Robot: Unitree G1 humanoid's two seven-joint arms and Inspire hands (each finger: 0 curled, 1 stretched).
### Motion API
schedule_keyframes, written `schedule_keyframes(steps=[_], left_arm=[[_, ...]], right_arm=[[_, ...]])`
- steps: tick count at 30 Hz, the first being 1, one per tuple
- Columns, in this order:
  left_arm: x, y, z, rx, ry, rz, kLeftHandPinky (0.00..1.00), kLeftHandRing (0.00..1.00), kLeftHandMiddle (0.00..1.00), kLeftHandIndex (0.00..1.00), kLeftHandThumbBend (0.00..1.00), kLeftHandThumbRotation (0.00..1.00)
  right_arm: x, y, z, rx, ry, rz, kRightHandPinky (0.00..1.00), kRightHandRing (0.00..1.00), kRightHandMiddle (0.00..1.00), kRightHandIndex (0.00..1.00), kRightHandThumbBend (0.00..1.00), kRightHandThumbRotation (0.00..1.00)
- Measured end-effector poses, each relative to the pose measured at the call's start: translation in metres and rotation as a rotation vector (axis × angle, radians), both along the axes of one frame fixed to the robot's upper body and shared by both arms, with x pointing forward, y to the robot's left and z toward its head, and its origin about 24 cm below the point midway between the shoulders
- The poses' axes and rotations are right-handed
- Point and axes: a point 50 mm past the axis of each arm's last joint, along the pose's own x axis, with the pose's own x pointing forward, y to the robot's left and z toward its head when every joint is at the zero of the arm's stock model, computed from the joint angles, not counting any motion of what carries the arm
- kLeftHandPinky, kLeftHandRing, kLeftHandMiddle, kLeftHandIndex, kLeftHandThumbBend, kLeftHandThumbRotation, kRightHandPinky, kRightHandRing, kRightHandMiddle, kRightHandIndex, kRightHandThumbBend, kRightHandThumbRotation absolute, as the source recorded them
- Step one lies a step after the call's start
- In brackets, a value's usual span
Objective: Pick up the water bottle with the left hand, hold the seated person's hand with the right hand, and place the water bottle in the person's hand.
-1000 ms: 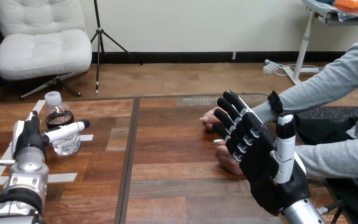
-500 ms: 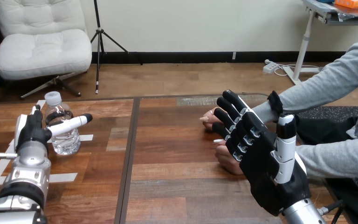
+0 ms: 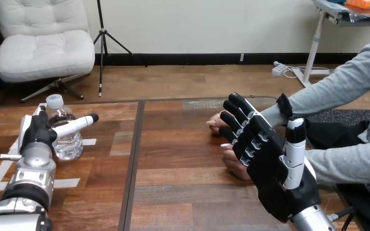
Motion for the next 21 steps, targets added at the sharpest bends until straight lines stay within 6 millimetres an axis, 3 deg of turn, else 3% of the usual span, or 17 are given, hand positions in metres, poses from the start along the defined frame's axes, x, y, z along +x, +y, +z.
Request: schedule_keyframes(steps=[11,21], left_arm=[[0.0023,-0.0048,0.0002,-0.007,0.004,0.004,1.00,1.00,1.00,1.00,0.87,0.27],[0.0034,-0.0064,0.0011,0.003,0.008,0.021,0.93,0.98,0.99,1.00,0.87,0.26]], right_arm=[[-0.0001,0.0027,0.0005,0.012,-0.003,-0.001,1.00,0.99,0.97,0.95,0.92,1.00],[-0.0006,0.0039,0.0026,0.012,-0.012,-0.002,0.99,0.98,0.97,0.94,0.93,1.00]])
